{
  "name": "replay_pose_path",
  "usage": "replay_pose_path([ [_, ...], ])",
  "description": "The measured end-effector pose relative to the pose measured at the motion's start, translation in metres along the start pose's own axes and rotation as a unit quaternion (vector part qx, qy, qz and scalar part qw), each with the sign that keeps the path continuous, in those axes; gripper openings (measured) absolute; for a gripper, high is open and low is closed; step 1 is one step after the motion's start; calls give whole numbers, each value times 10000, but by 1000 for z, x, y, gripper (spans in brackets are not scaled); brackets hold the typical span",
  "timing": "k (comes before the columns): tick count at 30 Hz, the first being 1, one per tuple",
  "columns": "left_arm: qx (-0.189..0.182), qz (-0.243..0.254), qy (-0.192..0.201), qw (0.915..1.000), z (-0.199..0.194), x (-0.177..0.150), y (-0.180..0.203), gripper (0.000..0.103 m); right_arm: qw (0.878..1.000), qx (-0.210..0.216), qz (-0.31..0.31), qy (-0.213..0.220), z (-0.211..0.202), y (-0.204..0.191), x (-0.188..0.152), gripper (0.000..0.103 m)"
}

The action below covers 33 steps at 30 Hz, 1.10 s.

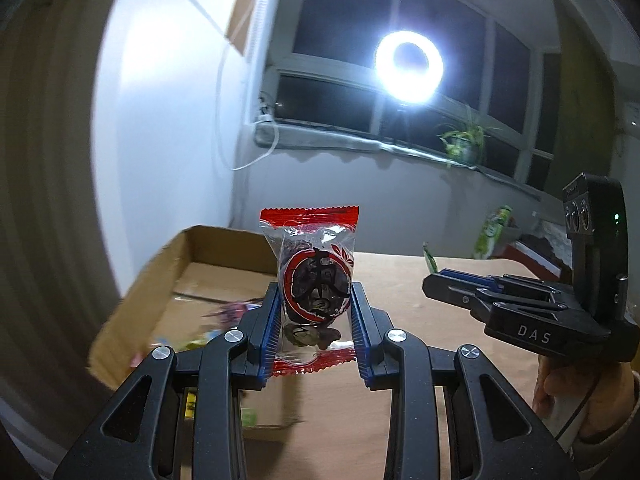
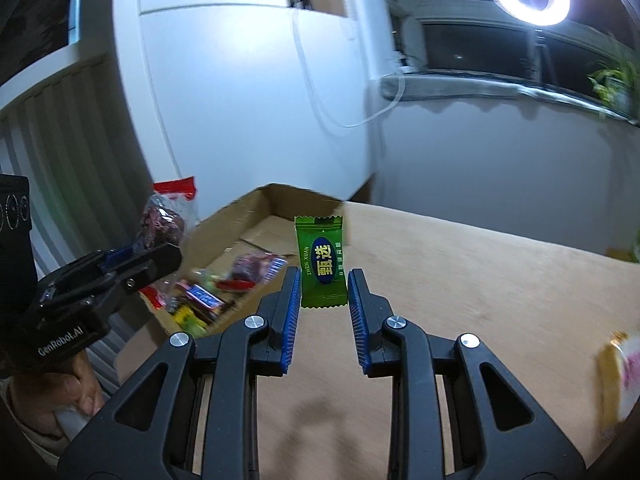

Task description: Organize snacks

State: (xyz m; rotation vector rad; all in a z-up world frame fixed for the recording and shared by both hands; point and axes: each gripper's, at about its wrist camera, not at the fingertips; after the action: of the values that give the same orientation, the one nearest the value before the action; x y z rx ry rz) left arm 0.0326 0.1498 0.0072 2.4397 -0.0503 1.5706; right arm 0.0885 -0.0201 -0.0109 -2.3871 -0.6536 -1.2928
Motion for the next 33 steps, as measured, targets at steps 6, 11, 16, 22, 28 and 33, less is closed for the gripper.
replay_pose_path([
  [6, 290, -154, 19, 9995, -1, 4, -31, 31, 9990, 369, -219, -78, 32, -32, 16, 25],
  [11, 437, -272, -37, 9987, 4, 4, -50, 31, 9975, 584, -377, -130, 57, -51, 26, 25],
  [16, 487, -394, -178, 9979, 16, -2, -64, 31, 9965, 685, -411, -234, 80, -59, 30, 25],
  [22, 489, -505, -331, 9970, 29, -7, -75, 31, 9957, 741, -465, -293, 98, -60, 36, 25],
  [28, 517, -569, -453, 9960, 36, -11, -79, 31, 9953, 773, -482, -329, 107, -60, 37, 25],
  [33, 568, -622, -595, 9947, 43, -15, -84, 31, 9953, 764, -501, -332, 114, -57, 39, 25],
])
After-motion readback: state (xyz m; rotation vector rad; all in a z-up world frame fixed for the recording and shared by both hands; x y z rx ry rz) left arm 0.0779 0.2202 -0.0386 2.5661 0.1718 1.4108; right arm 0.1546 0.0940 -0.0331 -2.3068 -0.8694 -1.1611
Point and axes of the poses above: each gripper's, at about its wrist camera, not at the fingertips, and z roughly the way its jaws point, y to its right, x to its top, and after that the axes turned 2 degrees about -x, right-handed
